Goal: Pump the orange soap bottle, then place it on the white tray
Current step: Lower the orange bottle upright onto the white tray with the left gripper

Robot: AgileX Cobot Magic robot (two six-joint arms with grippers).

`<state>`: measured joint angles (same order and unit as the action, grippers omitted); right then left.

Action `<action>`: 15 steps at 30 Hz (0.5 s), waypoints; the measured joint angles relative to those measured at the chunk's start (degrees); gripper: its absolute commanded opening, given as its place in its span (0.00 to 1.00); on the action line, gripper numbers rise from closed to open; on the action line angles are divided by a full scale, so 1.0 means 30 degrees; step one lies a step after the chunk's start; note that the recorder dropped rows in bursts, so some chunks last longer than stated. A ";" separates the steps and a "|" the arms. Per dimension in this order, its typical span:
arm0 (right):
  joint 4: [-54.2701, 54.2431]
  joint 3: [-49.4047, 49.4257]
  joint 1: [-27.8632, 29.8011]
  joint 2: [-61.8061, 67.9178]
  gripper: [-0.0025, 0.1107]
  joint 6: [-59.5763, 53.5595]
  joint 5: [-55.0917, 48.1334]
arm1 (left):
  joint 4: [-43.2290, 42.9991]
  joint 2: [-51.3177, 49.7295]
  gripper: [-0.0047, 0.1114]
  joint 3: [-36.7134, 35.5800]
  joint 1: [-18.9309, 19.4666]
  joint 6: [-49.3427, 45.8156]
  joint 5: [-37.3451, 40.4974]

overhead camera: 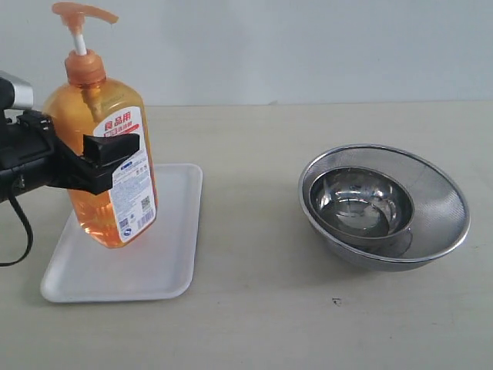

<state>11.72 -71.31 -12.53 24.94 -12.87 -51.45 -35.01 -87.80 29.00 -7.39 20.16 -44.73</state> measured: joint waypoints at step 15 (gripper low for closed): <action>0.0000 0.0000 0.0000 0.0000 0.02 0.0000 0.0030 | 0.1738 -0.3163 0.08 0.0000 0.0076 -0.2227 -0.3095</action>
<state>11.72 -71.31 -12.53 24.94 -12.87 -51.35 -29.79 -97.28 29.00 -7.16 13.48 -54.02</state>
